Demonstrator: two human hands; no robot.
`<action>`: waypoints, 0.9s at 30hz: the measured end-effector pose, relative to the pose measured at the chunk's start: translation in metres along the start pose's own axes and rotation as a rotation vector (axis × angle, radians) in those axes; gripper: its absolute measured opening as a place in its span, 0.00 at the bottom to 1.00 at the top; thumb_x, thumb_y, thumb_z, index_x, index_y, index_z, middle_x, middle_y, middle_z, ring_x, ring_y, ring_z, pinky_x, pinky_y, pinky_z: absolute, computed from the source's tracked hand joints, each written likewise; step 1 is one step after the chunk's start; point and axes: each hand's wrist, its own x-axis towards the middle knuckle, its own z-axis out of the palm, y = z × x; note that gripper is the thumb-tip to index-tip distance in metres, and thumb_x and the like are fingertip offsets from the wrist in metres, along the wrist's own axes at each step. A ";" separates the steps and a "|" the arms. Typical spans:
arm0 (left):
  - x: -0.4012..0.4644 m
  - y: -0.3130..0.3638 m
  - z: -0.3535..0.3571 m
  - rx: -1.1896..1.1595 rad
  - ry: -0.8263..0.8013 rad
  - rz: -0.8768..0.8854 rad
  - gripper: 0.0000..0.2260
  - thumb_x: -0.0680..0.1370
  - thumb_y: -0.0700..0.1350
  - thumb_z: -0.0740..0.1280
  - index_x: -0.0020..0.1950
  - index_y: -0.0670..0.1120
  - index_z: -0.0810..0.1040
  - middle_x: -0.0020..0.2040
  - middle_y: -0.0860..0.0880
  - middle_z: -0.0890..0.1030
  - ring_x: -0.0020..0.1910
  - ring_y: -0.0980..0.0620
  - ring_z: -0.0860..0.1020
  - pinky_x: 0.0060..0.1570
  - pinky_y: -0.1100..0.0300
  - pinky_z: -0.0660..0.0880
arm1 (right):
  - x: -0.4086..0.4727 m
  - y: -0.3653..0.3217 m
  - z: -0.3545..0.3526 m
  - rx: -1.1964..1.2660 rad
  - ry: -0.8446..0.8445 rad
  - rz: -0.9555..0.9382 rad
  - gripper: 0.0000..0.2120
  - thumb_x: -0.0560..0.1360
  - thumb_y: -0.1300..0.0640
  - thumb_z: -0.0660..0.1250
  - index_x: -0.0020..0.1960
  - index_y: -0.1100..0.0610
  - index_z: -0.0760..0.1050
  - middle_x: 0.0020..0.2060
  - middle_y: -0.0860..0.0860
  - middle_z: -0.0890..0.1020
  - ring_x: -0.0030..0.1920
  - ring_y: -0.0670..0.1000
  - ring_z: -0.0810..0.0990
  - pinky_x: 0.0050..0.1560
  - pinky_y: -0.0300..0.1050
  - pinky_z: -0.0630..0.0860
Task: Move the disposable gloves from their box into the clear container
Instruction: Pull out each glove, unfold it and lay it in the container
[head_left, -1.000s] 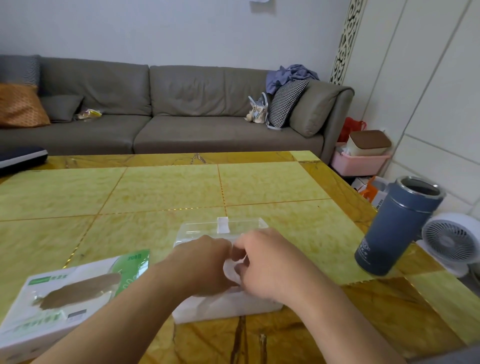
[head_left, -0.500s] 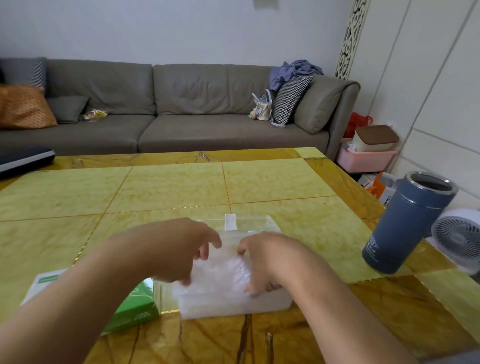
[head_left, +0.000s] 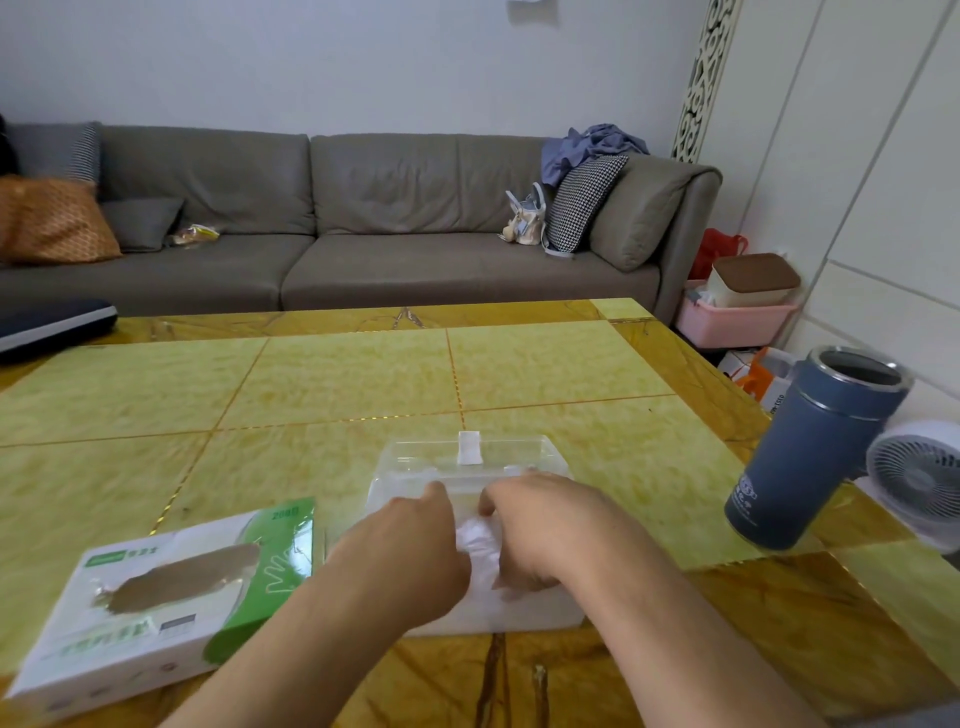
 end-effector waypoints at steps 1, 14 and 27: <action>0.001 0.000 -0.001 0.009 -0.007 -0.015 0.13 0.81 0.50 0.64 0.62 0.47 0.67 0.45 0.53 0.75 0.43 0.50 0.78 0.32 0.60 0.67 | 0.000 0.000 0.000 0.009 0.005 -0.005 0.25 0.72 0.58 0.76 0.69 0.50 0.78 0.62 0.52 0.76 0.44 0.51 0.77 0.43 0.47 0.75; 0.031 0.013 0.000 0.002 -0.238 -0.049 0.16 0.79 0.51 0.72 0.41 0.46 0.68 0.40 0.51 0.70 0.35 0.52 0.73 0.31 0.62 0.67 | 0.001 -0.006 -0.006 -0.115 -0.113 0.058 0.13 0.78 0.60 0.70 0.37 0.57 0.71 0.35 0.52 0.73 0.32 0.52 0.71 0.33 0.44 0.70; -0.041 -0.008 -0.011 0.094 0.237 0.179 0.08 0.80 0.38 0.60 0.53 0.51 0.69 0.48 0.54 0.72 0.45 0.53 0.73 0.33 0.62 0.61 | 0.002 -0.005 -0.004 -0.056 -0.075 0.110 0.06 0.78 0.58 0.71 0.45 0.56 0.75 0.42 0.52 0.77 0.35 0.51 0.75 0.36 0.44 0.73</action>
